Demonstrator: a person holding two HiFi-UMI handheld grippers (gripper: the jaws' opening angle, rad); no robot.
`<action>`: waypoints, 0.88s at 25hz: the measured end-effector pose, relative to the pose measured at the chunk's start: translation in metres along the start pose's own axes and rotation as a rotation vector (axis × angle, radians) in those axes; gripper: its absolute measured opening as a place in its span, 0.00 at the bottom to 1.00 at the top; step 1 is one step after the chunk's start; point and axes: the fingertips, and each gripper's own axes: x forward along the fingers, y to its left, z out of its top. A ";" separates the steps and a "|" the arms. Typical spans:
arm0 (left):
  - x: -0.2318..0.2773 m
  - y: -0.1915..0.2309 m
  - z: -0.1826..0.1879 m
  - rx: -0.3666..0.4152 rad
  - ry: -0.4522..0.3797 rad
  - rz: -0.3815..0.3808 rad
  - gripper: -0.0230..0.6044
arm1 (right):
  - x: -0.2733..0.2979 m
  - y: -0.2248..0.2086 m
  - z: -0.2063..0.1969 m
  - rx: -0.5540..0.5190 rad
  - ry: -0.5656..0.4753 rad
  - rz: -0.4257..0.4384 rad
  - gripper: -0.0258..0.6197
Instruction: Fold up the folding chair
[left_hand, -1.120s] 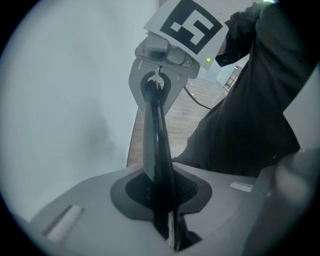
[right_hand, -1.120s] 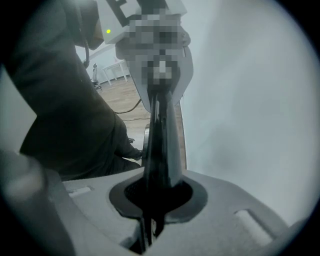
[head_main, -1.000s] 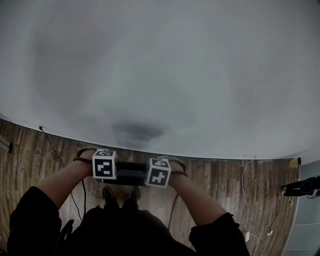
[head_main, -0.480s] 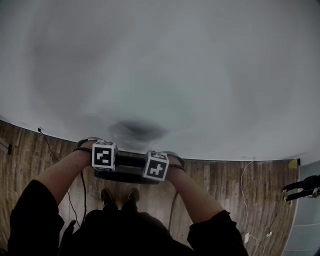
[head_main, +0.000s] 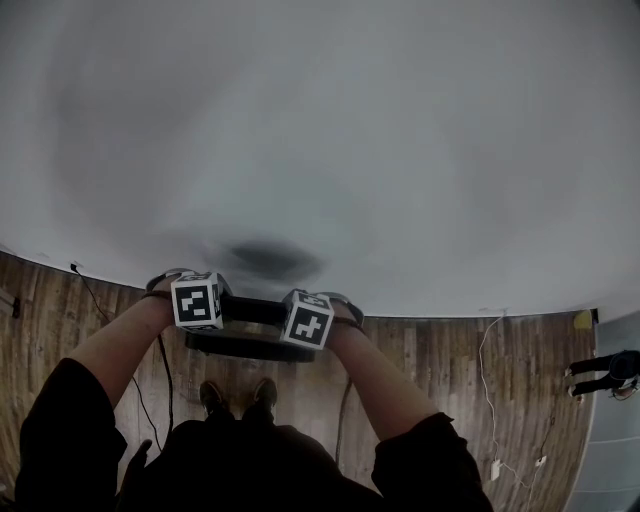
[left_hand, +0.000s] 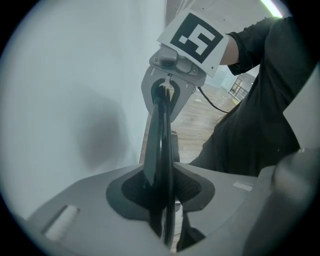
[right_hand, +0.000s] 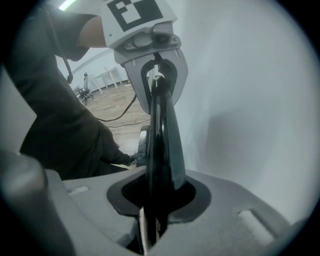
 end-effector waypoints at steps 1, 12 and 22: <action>-0.002 0.006 -0.002 -0.002 -0.014 0.037 0.23 | 0.001 -0.004 0.000 -0.004 -0.003 -0.020 0.17; -0.020 0.052 0.001 0.131 -0.032 0.352 0.34 | -0.003 -0.050 -0.010 -0.035 -0.003 -0.199 0.31; -0.021 0.071 0.000 0.130 -0.033 0.387 0.33 | -0.015 -0.075 -0.010 -0.055 -0.019 -0.446 0.42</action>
